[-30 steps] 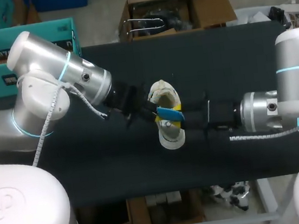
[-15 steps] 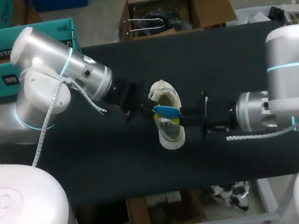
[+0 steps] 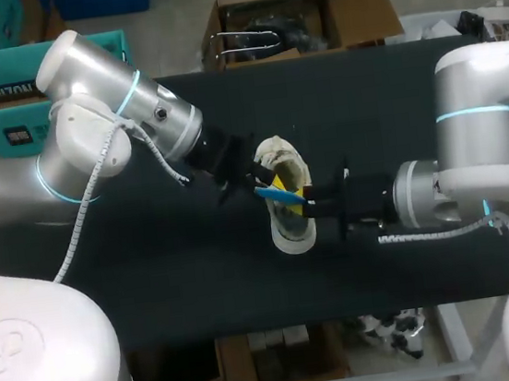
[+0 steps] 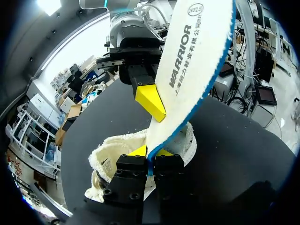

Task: Open the shoe tongue, take the insole out of the shoe, put the insole back into the shoe, and pack the shoe into the shoebox

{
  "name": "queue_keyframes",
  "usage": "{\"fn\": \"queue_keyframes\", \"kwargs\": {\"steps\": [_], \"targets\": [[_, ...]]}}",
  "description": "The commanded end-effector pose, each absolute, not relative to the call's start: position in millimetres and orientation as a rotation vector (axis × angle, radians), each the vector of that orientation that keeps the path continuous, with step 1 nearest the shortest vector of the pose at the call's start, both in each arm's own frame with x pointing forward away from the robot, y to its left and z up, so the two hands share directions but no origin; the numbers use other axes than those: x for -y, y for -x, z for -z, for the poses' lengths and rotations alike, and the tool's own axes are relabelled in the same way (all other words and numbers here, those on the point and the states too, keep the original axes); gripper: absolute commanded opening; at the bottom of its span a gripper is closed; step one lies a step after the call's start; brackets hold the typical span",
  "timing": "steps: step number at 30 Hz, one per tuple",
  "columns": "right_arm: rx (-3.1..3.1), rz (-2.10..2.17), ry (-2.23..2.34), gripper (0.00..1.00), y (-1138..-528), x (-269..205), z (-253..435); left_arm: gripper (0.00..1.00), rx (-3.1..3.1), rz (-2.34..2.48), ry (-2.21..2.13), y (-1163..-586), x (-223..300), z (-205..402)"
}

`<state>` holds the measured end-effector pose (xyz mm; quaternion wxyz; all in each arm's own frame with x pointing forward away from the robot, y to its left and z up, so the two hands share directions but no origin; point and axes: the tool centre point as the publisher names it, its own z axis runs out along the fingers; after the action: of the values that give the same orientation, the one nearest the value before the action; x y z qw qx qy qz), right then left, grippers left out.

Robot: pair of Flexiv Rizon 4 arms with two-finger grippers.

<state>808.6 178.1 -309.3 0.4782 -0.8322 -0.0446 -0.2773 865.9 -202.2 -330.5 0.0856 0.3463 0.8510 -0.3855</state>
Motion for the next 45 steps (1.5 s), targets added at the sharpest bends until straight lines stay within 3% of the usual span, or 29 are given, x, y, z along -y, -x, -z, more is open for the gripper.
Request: {"fn": "queue_keyframes", "kwargs": {"steps": [1, 22, 23, 26, 27, 30, 43, 45], "targets": [[0.105, 0.730, 2.031, 0.00, -809.3, -187.1, 313.8, 0.00, -2.552, 1.163, -1.046, -871.0, 199.7, 335.9], [0.111, 0.767, 2.047, 0.00, -825.2, -186.2, 332.3, 0.01, -2.591, 1.183, -1.010, -880.0, 190.4, 349.3], [0.111, 0.768, 2.048, 0.00, -825.2, -186.2, 332.1, 0.09, -2.592, 1.185, -1.009, -880.0, 190.0, 349.1], [0.111, 0.770, 2.052, 0.00, -825.3, -186.2, 331.8, 0.61, -2.580, 1.206, -1.015, -874.2, 186.5, 344.6], [0.111, 0.771, 2.052, 0.00, -825.2, -186.2, 331.9, 0.62, -2.574, 1.212, -1.019, -872.9, 185.4, 342.6], [0.106, 0.780, 2.049, 0.00, -822.7, -184.1, 333.0, 0.50, -2.551, 1.237, -1.032, -867.2, 180.5, 336.2], [0.100, 0.804, 2.034, 0.00, -829.2, -179.0, 341.0, 0.34, -2.547, 1.261, -1.081, -854.5, 189.2, 338.0], [0.103, 0.810, 2.029, 0.00, -830.9, -178.3, 341.5, 0.23, -2.548, 1.261, -1.084, -852.6, 190.4, 339.1]]}}
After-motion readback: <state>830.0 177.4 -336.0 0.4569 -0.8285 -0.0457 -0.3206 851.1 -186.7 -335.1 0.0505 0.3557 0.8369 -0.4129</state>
